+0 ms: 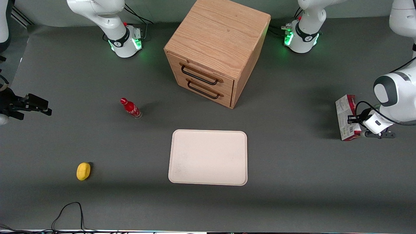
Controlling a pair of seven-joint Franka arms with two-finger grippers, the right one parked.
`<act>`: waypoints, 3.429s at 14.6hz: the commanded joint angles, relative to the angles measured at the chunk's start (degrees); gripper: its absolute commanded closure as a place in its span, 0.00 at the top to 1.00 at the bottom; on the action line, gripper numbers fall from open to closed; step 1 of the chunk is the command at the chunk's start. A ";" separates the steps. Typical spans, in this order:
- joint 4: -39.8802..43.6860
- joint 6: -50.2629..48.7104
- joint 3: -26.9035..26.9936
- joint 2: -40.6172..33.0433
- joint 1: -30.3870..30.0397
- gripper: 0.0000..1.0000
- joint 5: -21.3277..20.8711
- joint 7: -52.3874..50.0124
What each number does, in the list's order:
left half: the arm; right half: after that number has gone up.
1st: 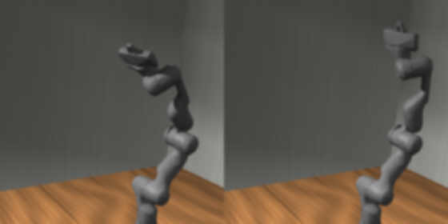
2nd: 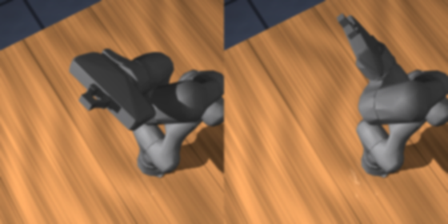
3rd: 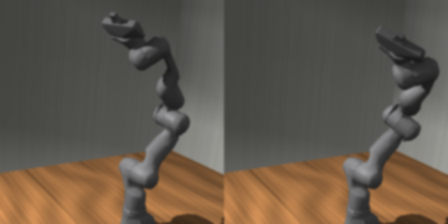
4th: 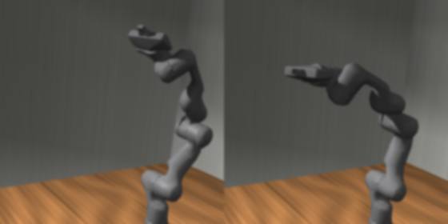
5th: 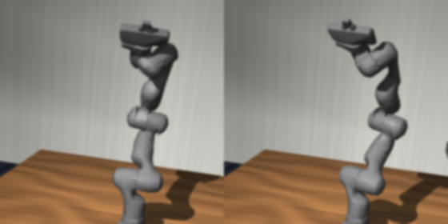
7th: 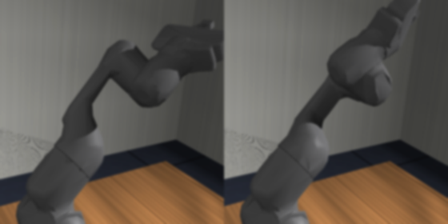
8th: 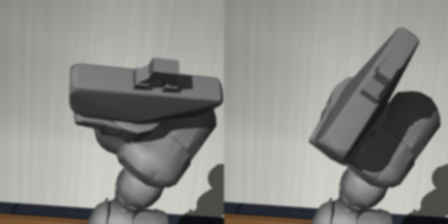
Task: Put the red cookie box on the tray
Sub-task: 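Close the left gripper on the cookie box and lift it, then carry the held cookie box over to the cream tray, then lower the cookie box onto the tray and open the left gripper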
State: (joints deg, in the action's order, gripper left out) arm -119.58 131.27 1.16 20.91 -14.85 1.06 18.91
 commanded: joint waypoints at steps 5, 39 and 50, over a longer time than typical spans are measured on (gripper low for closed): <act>2.06 -16.00 0.25 -12.80 1.67 0.00 0.61 -3.26; 65.44 -19.31 -7.66 33.39 36.73 0.00 4.57 -55.48; 64.39 -15.52 -7.57 37.18 39.37 0.00 0.79 -52.67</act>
State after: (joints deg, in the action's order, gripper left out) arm -56.95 115.05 -7.03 56.92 23.36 3.01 -35.20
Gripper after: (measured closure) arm 0.916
